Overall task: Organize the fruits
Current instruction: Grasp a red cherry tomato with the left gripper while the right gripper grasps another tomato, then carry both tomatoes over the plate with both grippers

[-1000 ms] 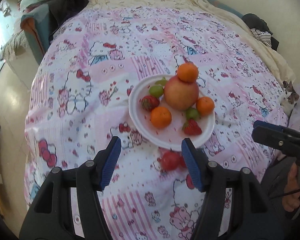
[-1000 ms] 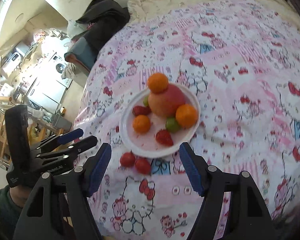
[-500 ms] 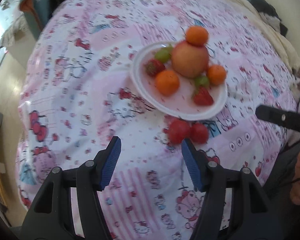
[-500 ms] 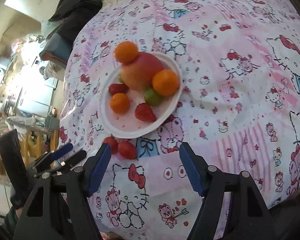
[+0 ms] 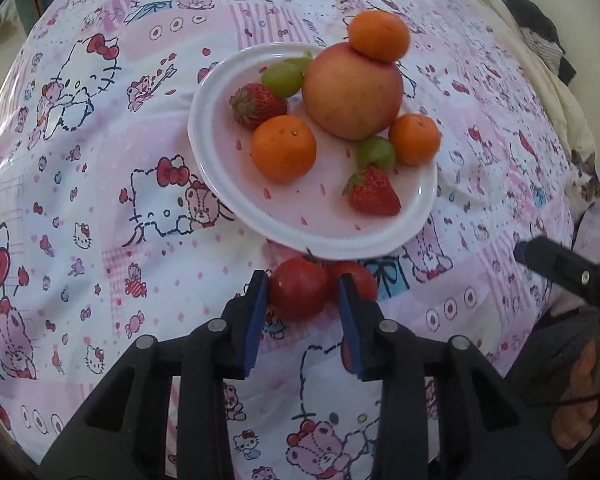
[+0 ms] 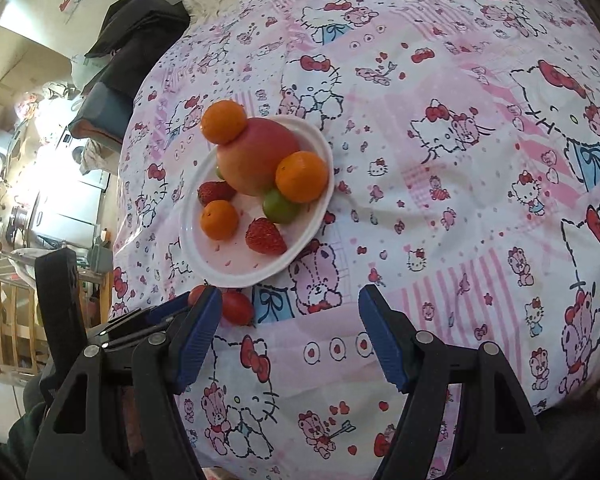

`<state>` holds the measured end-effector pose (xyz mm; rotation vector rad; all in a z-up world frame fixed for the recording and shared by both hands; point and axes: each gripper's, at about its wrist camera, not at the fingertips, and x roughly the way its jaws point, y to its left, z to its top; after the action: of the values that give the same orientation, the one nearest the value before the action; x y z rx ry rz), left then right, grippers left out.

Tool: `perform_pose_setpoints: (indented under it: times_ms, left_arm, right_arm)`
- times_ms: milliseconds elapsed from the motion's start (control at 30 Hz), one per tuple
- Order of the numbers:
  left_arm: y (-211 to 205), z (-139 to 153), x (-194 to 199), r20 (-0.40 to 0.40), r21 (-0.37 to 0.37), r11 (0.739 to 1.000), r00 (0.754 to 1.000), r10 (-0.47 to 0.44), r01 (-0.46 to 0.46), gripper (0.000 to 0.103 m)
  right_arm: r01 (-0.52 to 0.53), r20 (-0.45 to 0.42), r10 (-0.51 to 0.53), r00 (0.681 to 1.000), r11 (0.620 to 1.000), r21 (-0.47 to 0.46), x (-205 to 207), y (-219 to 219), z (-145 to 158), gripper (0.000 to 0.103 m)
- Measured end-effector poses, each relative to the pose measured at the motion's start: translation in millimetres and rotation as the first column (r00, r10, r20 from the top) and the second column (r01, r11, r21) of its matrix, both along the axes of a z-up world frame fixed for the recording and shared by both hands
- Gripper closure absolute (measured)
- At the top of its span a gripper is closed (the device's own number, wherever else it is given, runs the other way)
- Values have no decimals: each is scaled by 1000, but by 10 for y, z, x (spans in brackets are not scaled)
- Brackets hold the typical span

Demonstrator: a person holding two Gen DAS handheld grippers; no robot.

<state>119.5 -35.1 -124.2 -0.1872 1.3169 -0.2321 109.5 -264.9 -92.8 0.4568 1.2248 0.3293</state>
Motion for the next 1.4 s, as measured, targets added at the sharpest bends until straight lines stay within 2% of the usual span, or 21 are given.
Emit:
perform_pose_setpoints:
  times_ms: [233, 433, 533, 633, 867, 1000, 1167, 1300, 1400]
  left_arm:
    - [22, 7, 16, -11, -12, 1000, 1000, 7, -7, 76]
    - [99, 179, -106, 11, 11, 1000, 1000, 15, -15, 76]
    - [202, 268, -149, 35, 24, 999, 998, 46, -47, 76]
    - [365, 321, -174, 33, -9, 995, 994, 103, -103, 76]
    - [600, 411, -222, 67, 14, 988, 986, 152, -154, 76]
    - [698, 442, -258, 79, 15, 984, 982, 174, -175, 76]
    - [758, 484, -281, 105, 29, 983, 978, 179, -183, 76]
    - [795, 488, -292, 114, 35, 981, 976, 184, -189, 76]
    - [811, 481, -299, 114, 35, 981, 976, 187, -192, 76]
  right_arm:
    - [0, -3, 0, 1000, 1000, 5, -7, -22, -7, 30]
    - [-17, -6, 17, 1000, 1000, -2, -10, 32, -12, 30]
    - [-31, -15, 31, 999, 999, -10, -6, 91, -39, 30]
    - [-61, -27, 60, 998, 998, -31, 2, 206, -81, 30]
    - [-204, -43, 200, 979, 973, -111, 28, 714, -194, 30]
    - [-298, -53, 294, 954, 943, -144, 44, 1034, -278, 38]
    - [-363, -91, 352, 932, 910, -200, 109, 1320, -449, 49]
    - [-377, -112, 360, 926, 891, -253, 127, 1386, -541, 62]
    - [-375, -87, 366, 926, 881, -287, 107, 1389, -518, 71]
